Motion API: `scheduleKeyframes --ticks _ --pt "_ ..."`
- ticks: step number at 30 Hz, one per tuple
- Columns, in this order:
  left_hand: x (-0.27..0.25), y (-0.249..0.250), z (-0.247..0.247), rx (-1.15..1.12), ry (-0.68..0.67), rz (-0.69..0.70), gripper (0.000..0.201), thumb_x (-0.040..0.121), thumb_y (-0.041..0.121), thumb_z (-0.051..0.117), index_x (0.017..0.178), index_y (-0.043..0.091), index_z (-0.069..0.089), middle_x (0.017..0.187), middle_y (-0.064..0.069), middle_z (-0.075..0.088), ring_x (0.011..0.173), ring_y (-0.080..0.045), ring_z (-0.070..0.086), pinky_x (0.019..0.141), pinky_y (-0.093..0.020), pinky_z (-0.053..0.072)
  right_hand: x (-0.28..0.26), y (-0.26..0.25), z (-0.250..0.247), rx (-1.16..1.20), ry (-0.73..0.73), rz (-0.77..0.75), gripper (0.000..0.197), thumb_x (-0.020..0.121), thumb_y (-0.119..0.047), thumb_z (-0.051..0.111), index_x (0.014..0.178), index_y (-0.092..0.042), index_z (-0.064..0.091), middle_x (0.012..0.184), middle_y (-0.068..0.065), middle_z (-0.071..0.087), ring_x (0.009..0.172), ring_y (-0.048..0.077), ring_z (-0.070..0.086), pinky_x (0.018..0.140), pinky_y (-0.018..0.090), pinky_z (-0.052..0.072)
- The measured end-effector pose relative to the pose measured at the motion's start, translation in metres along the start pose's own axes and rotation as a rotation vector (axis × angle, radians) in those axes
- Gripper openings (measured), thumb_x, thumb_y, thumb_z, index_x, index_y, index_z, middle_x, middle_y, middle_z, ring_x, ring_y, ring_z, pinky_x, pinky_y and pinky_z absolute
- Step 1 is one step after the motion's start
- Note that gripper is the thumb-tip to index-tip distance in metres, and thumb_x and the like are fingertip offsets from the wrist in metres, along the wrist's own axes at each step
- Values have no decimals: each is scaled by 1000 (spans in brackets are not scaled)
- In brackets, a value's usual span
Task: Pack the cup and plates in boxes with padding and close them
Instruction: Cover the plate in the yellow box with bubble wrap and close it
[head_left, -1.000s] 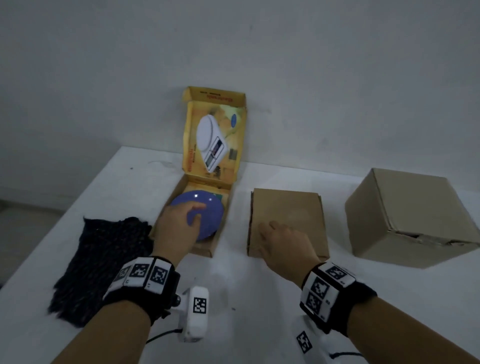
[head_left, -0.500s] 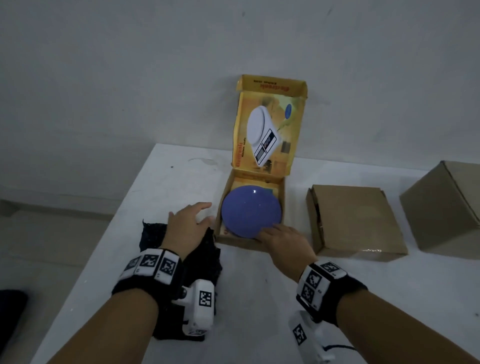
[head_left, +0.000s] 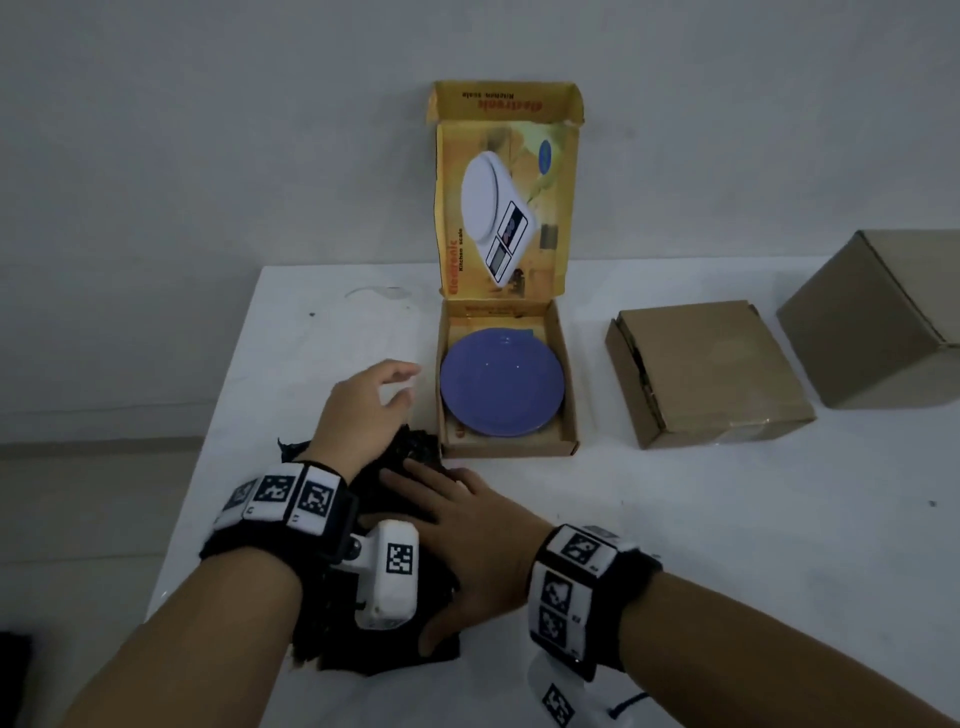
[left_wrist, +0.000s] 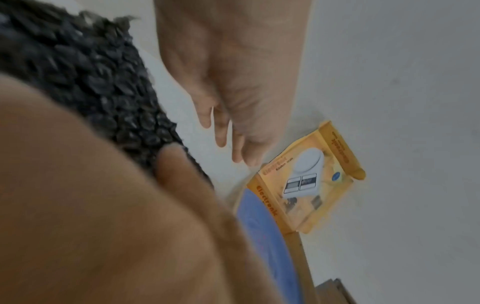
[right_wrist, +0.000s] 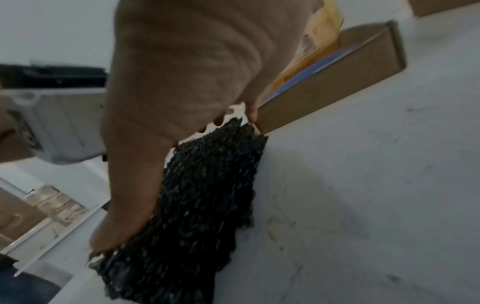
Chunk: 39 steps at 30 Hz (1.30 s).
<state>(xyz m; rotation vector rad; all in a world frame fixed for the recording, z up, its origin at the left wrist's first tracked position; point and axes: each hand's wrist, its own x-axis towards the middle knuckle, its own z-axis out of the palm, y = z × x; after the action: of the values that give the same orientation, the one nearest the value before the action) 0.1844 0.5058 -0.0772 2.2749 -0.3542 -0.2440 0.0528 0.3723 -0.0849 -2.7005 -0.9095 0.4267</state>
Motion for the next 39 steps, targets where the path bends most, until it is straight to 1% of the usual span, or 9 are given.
scheduleKeyframes --ticks 4,7,9,12,22,29,33,36,39 --pt "-2 -14 -12 -23 -39 -7 25 90 19 59 113 29 65 115 12 66 112 -5 57 101 -23 39 8 3 11 -77 -137 -16 112 64 -66 71 150 -34 7 159 9 -10 144 34 -14 112 61 4" --pt "-3 -20 -11 -66 -44 -15 25 90 18 60 110 32 65 111 14 66 111 -2 57 99 -21 39 8 7 17 -77 -52 -32 83 74 -40 74 145 -26 33 154 20 21 141 44 16 108 57 28" --pt "-3 -21 -10 -64 -52 -5 26 90 17 60 109 33 65 111 14 67 110 -1 57 99 -21 38 7 10 23 -143 45 -68 58 75 -21 74 130 -21 56 138 22 49 127 45 44 84 50 54" --pt "-3 -21 -10 -82 -66 0 26 90 15 59 109 33 65 110 15 66 110 0 57 99 -20 38 -2 20 29 -187 165 -111 42 74 -10 71 115 -19 65 121 17 62 114 39 58 62 39 59" --pt "4 0 19 -103 -125 9 29 92 22 59 119 32 59 123 8 62 119 -10 53 98 -27 40 -106 80 15 -395 96 -136 43 78 -14 70 119 -24 61 118 10 64 117 30 58 81 36 56" --pt "10 27 55 -103 -183 -103 70 89 46 56 148 23 25 151 -2 33 129 -22 44 102 -38 40 -134 81 -13 -453 -162 -24 103 64 -18 74 150 -25 17 151 18 29 129 32 43 95 43 44" --pt "17 39 68 -108 -186 -146 88 85 49 61 151 22 9 156 -4 26 136 -26 37 105 -42 37 -134 88 -32 -450 114 105 64 71 -12 60 132 -20 44 130 15 54 105 30 59 83 38 50" --pt "22 43 74 -41 -156 -93 89 85 38 66 151 26 7 153 -5 31 135 -29 38 102 -42 38 -111 67 -26 -262 200 114 46 89 -38 48 134 -27 46 138 9 49 118 29 52 92 40 44" --pt "24 46 75 -13 -128 -118 79 86 27 63 149 27 16 144 -7 44 124 -32 49 95 -38 40 -88 47 -2 -90 -2 108 66 87 -65 42 144 -35 30 157 5 20 144 31 16 111 51 19"
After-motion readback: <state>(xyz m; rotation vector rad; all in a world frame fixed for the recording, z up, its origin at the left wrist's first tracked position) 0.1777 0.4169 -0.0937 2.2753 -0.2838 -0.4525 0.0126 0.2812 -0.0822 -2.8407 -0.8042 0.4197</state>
